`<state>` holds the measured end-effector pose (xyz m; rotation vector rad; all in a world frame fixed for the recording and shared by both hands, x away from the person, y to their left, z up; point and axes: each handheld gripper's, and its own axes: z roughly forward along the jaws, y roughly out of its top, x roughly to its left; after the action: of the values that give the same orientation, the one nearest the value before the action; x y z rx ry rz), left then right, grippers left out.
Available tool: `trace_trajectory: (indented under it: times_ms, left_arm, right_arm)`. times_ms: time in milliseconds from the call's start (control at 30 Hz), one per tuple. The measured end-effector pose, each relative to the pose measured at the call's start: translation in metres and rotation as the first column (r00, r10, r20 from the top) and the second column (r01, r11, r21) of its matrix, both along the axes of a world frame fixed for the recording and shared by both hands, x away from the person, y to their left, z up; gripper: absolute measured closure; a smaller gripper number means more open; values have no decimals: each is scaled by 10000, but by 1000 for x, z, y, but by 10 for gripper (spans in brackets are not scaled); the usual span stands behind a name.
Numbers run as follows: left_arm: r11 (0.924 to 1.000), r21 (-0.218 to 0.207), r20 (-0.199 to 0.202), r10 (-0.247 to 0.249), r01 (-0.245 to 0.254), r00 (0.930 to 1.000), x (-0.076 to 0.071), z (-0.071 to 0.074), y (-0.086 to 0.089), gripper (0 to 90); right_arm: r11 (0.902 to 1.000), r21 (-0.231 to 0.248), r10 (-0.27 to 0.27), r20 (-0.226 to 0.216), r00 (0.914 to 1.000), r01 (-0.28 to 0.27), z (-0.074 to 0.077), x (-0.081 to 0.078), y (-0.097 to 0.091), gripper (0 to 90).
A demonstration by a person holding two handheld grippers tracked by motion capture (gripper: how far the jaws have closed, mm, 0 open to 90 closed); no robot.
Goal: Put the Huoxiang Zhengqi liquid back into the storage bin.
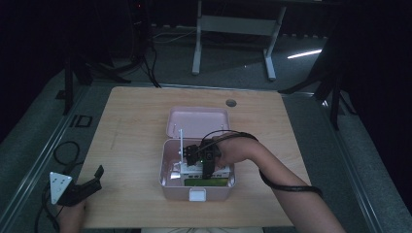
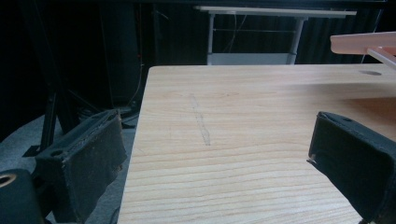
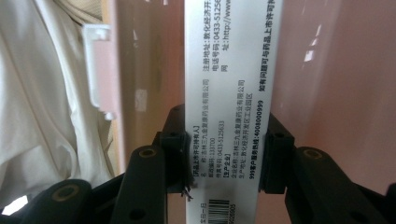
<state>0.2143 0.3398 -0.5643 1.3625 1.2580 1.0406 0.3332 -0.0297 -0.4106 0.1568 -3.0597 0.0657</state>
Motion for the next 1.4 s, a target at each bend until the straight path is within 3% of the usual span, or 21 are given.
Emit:
trace_trajectory:
  times_ms: [600, 733, 1000, 1233, 1400]
  left_arm:
    - [10000, 29, -3, 0, 0, 10000, 0, 0, 0, 39]
    - [10000, 33, -15, -8, 8, 10000, 0, 0, 0, 39]
    - [10000, 39, -14, 11, -11, 10000, 0, 0, 0, 39]
    - [10000, 44, -33, -6, 6, 10000, 0, 0, 0, 39]
    - [10000, 42, -23, 8, -8, 10000, 0, 0, 0, 39]
  right_arm:
    - [9993, -80, -372, -102, 9993, 371, -49, 1, -4, 617]
    - [9977, 178, -658, -182, 9977, 662, -48, 3, -9, 615]
    - [9985, 158, -513, -250, 9984, 517, -48, 0, -10, 585]
    - [9982, 368, -454, -306, 9985, 466, -32, 1, -14, 558]
    - [9991, 248, -344, -247, 9991, 350, -27, -1, -15, 558]
